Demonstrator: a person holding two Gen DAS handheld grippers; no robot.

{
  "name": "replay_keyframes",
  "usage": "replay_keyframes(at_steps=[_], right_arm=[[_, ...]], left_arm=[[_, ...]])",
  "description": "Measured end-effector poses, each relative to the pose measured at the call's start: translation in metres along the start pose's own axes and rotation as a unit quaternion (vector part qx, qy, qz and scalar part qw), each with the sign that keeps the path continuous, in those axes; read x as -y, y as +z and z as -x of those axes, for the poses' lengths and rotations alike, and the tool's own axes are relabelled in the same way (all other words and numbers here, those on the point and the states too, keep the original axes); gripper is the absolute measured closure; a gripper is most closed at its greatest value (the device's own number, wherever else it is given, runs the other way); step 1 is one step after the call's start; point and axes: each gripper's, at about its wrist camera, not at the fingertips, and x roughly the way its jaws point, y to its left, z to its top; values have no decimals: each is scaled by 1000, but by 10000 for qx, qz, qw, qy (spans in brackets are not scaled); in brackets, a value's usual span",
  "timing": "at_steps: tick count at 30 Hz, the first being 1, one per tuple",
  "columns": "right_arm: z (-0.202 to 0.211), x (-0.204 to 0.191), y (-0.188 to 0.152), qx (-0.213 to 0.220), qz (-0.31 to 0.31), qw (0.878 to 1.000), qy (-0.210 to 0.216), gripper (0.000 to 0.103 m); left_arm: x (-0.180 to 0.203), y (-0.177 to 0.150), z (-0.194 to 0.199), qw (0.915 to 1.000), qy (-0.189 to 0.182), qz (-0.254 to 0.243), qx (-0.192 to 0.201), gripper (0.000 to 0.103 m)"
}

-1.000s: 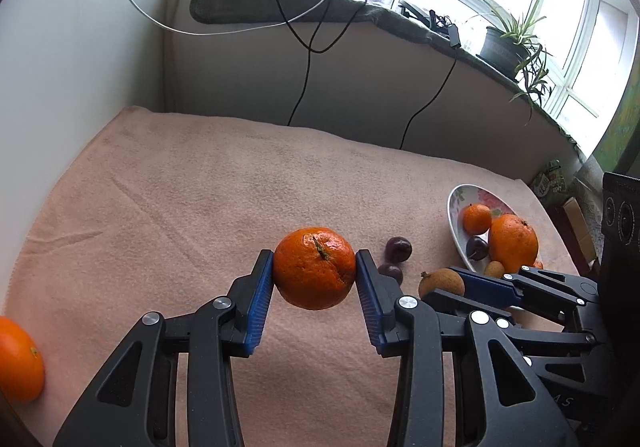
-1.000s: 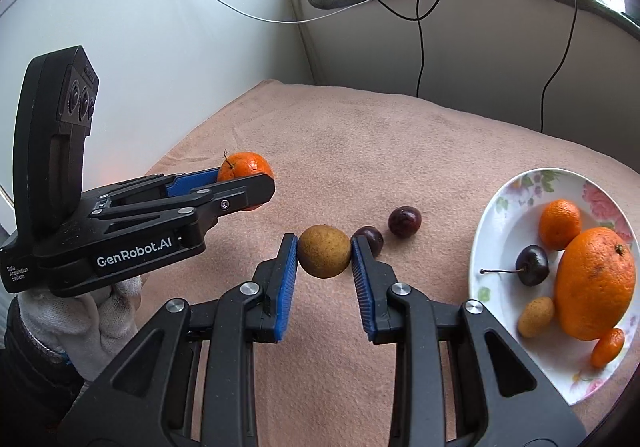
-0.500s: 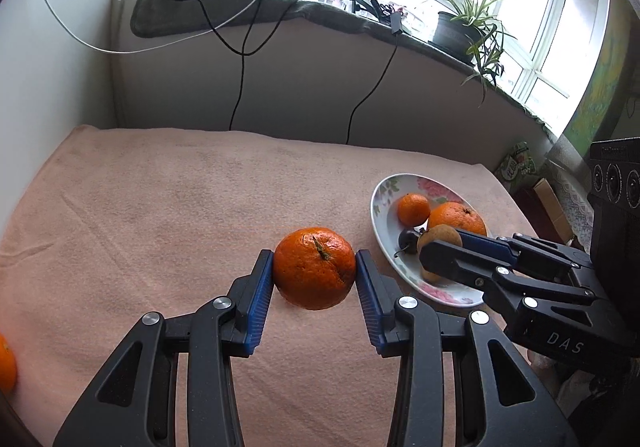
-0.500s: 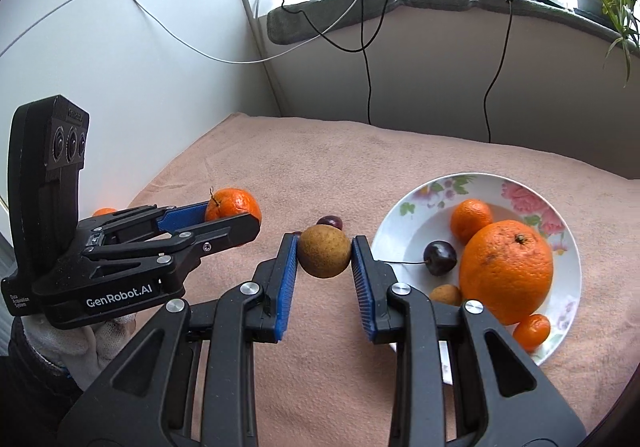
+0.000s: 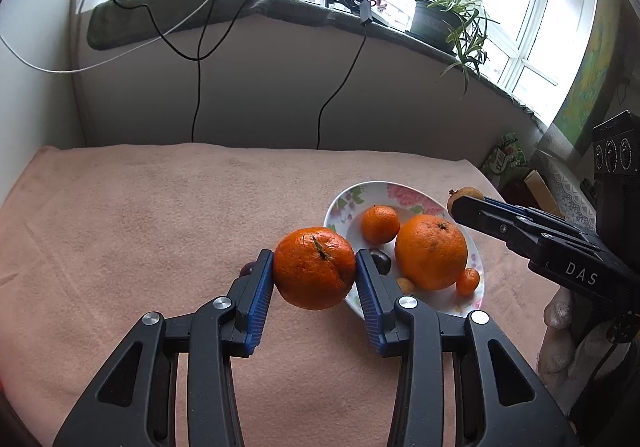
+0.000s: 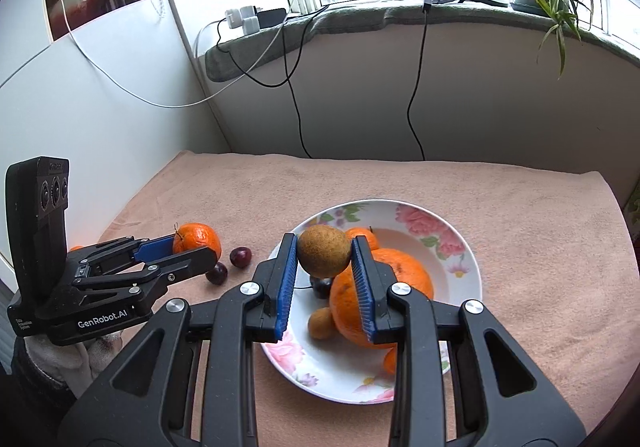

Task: Organize fruits
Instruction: 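Carry the mandarin with the left tool while the right tool carries the kiwi over the plate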

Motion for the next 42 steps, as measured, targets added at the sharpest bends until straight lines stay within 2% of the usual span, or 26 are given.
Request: replay_keyframes(at_steps=[9, 18, 26, 42], right_arm=[[-13, 36, 11, -75, -121, 9996, -257, 74], [-29, 54, 18, -230, -231, 9991, -285, 74], [-42, 56, 20, -398, -176, 9987, -270, 74], [-48, 59, 20, -465, -205, 9986, -175, 74]], left_arm=[[11, 6, -19, 9999, -2, -61, -104, 64], [16, 12, -31, 9997, 2, -139, -189, 64], [20, 13, -39, 9995, -40, -204, -258, 64], [22, 15, -45, 9992, -141, -198, -309, 64]])
